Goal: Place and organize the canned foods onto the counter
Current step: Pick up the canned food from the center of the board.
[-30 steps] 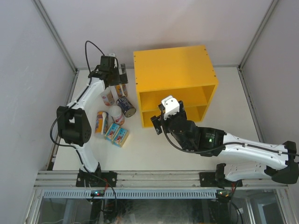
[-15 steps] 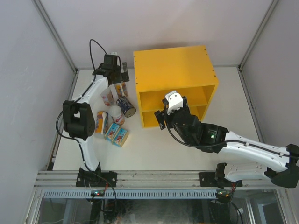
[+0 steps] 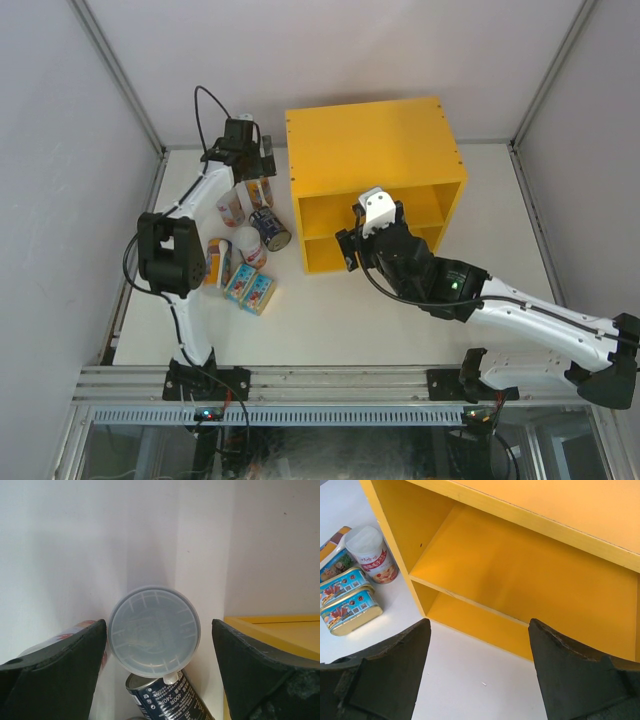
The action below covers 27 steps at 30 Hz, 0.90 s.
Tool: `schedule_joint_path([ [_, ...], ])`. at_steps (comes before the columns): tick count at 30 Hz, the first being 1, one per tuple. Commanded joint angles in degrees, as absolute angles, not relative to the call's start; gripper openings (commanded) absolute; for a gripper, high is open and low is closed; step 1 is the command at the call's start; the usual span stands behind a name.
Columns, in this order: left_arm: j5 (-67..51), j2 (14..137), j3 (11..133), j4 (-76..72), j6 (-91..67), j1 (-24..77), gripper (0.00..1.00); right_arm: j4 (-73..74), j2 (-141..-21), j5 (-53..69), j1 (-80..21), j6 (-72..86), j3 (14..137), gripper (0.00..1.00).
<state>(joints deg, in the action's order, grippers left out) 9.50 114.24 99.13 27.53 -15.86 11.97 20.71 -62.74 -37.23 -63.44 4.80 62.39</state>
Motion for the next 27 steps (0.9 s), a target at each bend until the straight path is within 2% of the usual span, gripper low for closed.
schedule_joint_path([
  [1, 10.4, 113.2, 97.1, 23.9, -15.5, 11.8, 0.88, 18.6, -61.8, -35.9, -62.5, 5.2, 62.3, 0.79],
  [8, 10.3, 114.1, 96.2, 23.5, -15.6, 11.7, 0.83, 19.0, -61.9, -35.6, -62.2, 5.7, 62.3, 0.79],
  [11, 9.6, 114.3, 96.1, 23.2, -15.5, 11.8, 0.75, 19.0, -62.0, -35.6, -61.9, 5.9, 62.3, 0.79],
  [15, 8.1, 114.5, 96.5, 23.0, -15.3, 11.8, 0.53, 18.8, -62.1, -35.4, -61.6, 6.2, 62.3, 0.79],
  [17, 7.6, 114.5, 96.7, 23.1, -15.2, 11.8, 0.5, 18.9, -62.1, -35.4, -61.5, 6.3, 62.3, 0.79],
  [19, 7.3, 114.3, 96.8, 23.0, -15.1, 11.7, 0.42, 18.8, -62.2, -35.4, -61.5, 6.4, 62.2, 0.79],
  [21, 7.5, 113.8, 96.8, 23.1, -15.1, 11.8, 0.27, 18.7, -62.1, -35.4, -61.4, 6.6, 62.1, 0.79],
  [23, 8.2, 113.1, 96.7, 23.1, -15.4, 11.7, 0.05, 18.8, -62.0, -35.3, -61.4, 6.8, 62.0, 0.79],
  [24, 8.3, 112.8, 96.7, 23.0, -15.6, 11.8, 0.01, 18.8, -62.0, -35.3, -61.4, 6.8, 62.0, 0.78],
  [27, 8.5, 111.6, 96.6, 22.6, -15.9, 11.8, 0.0, 18.7, -62.1, -35.2, -61.3, 6.9, 62.0, 0.79],
])
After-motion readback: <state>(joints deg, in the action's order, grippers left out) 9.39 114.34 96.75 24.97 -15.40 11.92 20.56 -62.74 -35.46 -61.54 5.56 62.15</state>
